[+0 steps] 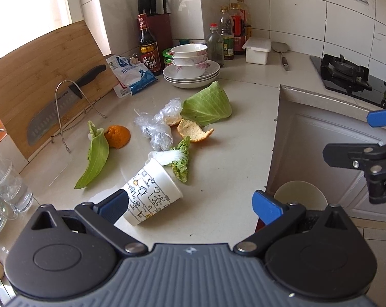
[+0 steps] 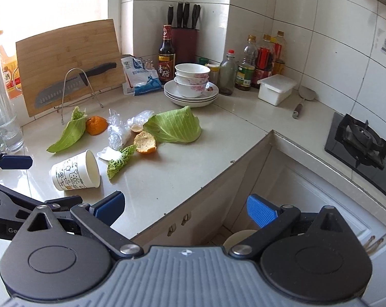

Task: Collect trash
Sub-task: 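Grasp the white paper cup with the left gripper while the right gripper approaches the bok choy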

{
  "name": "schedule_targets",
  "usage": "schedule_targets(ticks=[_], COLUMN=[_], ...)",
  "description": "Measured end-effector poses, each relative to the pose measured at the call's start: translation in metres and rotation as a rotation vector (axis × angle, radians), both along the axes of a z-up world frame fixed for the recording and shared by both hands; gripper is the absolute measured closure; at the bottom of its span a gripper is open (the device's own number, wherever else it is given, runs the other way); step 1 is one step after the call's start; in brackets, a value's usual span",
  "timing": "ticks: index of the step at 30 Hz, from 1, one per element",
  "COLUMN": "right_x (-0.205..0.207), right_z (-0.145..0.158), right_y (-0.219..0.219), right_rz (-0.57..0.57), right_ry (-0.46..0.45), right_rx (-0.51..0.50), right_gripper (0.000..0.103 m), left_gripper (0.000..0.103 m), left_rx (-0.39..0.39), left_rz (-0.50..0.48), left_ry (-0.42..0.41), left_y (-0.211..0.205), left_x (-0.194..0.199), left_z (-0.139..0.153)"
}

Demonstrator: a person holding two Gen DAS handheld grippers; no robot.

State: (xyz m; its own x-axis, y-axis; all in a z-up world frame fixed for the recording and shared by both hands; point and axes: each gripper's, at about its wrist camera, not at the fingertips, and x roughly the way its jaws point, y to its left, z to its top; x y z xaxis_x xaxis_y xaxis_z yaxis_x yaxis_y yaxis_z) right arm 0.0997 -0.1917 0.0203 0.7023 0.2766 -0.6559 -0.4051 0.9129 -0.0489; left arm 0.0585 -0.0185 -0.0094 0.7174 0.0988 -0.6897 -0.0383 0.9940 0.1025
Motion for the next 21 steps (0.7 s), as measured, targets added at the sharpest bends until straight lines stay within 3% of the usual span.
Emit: schedule_targets(ticks=[6,16,21], right_x=[0.035,0.076,0.081], right_z=[-0.008,-0.029,-0.038], right_y=[-0.015,-0.022,-0.016], right_rz=[0.128,0.242,0.259], right_ry=[0.000,0.012,0.034], right_rx=[0.020,-0.007,0.004], right_gripper=[0.000,0.000,0.000], left_gripper=[0.001,0.001,0.001], left_rx=[-0.010,0.032,0.075], left_rz=[0.032,0.106,0.076], left_ry=[0.003,0.063,0.099], left_y=[-0.008,-0.005,0.008], left_x=[0.018,0.028,0.033], left_z=[-0.005,-0.017,-0.020])
